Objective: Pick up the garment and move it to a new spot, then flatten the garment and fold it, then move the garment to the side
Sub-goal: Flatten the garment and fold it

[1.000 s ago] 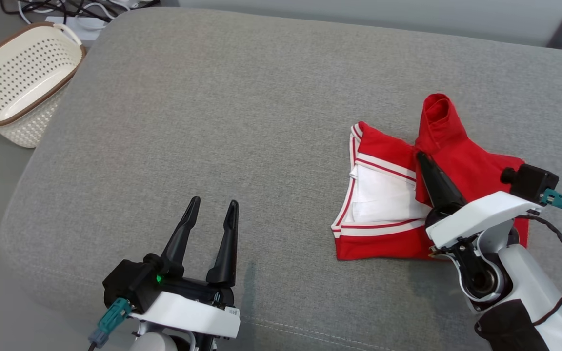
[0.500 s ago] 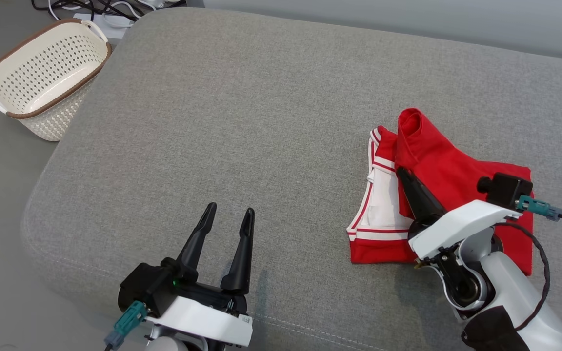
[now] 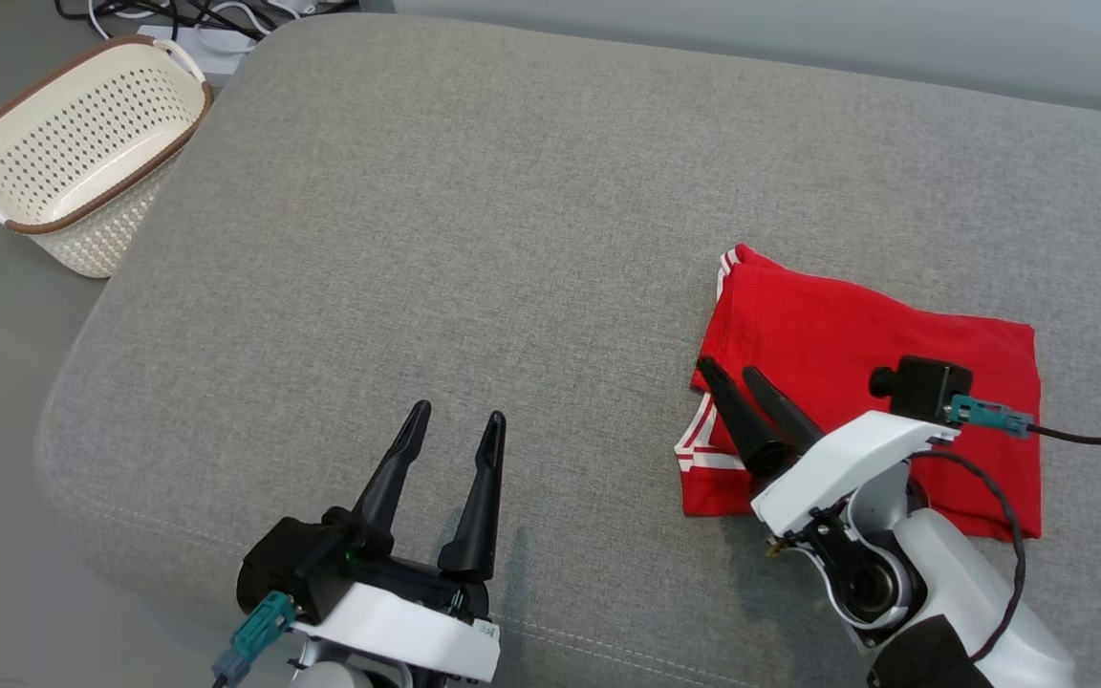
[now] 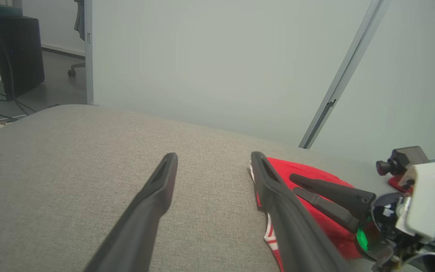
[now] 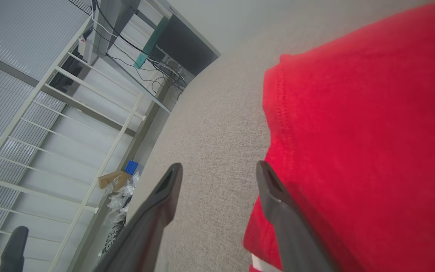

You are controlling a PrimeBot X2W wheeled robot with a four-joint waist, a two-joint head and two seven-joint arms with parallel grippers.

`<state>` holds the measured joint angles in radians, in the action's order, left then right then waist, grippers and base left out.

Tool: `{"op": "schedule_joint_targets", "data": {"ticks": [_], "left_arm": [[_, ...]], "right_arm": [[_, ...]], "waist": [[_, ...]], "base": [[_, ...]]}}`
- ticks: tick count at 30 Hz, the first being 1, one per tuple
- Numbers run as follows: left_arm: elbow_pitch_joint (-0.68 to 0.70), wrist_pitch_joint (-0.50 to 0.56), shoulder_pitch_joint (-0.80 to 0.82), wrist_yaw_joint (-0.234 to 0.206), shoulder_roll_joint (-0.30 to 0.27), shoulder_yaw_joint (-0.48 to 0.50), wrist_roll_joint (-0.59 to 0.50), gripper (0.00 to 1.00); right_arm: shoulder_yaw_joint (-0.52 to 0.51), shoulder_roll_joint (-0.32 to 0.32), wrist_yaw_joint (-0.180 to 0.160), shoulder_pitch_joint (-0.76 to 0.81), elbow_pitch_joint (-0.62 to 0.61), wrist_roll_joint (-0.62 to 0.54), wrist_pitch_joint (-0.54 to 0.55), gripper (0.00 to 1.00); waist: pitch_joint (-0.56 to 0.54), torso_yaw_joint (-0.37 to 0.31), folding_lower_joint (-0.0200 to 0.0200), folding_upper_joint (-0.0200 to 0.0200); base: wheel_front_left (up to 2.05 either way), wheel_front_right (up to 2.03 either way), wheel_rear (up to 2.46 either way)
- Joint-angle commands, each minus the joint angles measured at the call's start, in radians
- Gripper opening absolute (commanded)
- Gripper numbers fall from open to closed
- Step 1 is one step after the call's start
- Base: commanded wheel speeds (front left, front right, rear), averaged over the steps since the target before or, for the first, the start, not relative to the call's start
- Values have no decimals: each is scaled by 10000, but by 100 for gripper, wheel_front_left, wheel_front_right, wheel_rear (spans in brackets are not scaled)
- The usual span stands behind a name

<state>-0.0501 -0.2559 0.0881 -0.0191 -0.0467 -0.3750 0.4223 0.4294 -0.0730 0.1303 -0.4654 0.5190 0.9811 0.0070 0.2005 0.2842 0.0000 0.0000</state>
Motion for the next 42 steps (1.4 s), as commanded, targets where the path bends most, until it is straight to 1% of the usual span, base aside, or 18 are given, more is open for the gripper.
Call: {"op": "schedule_joint_targets", "data": {"ticks": [1,5,10,14,16,19,23,27,31,37,42], "left_arm": [[208,-59,348,-83,-35,330,-13,100],[207,-59,331,-108,-35,395,-63,100],[261,-59,304,-157,-35,526,-102,100],[231,-59,257,-170,-35,648,-173,100],[197,-59,225,-174,-35,743,-227,100],[154,-59,206,-195,-35,929,-264,100],[105,-59,217,-181,-35,1222,-328,100],[15,-59,237,-117,-35,1485,-435,100],[-125,-59,214,-28,-35,1628,-560,100],[-348,-59,-6,61,-35,1711,-851,100],[-264,-59,-331,118,-35,1937,-1117,100]], "right_arm": [[249,101,4,-73,-396,8,-160,100],[479,-361,4,-104,-700,-412,-782,100],[639,-1118,4,-147,-807,-1685,-1921,100],[424,-1554,4,-97,-594,-2651,-2475,100],[179,-1640,4,-54,-519,-3174,-2607,100],[-334,-1618,4,111,-648,-3854,-2674,100],[-1240,-1431,4,628,-1355,-4840,-2683,100],[-1832,-1223,4,1256,-1916,-5577,-2685,100],[-2335,-1029,4,1934,-2423,-6004,-2686,100],[-3039,-921,4,2949,-2935,-6607,-2686,100],[-3409,-698,4,3661,-3460,-6733,-2687,100]], "waist": [[-21,-38,0,0],[-105,-193,0,0],[-236,-523,0,0],[-396,-930,0,0],[-487,-1184,0,0],[-611,-1579,0,0],[-758,-2075,0,0],[-946,-2474,0,0],[-1162,-2738,0,0],[-1481,-2982,0,0],[-1735,-3098,0,0]], "base": [[0,0,0],[0,0,0],[0,0,0],[0,0,0],[0,0,0],[0,0,0],[0,0,0],[0,0,0],[0,0,0],[0,0,0],[0,0,0]]}}
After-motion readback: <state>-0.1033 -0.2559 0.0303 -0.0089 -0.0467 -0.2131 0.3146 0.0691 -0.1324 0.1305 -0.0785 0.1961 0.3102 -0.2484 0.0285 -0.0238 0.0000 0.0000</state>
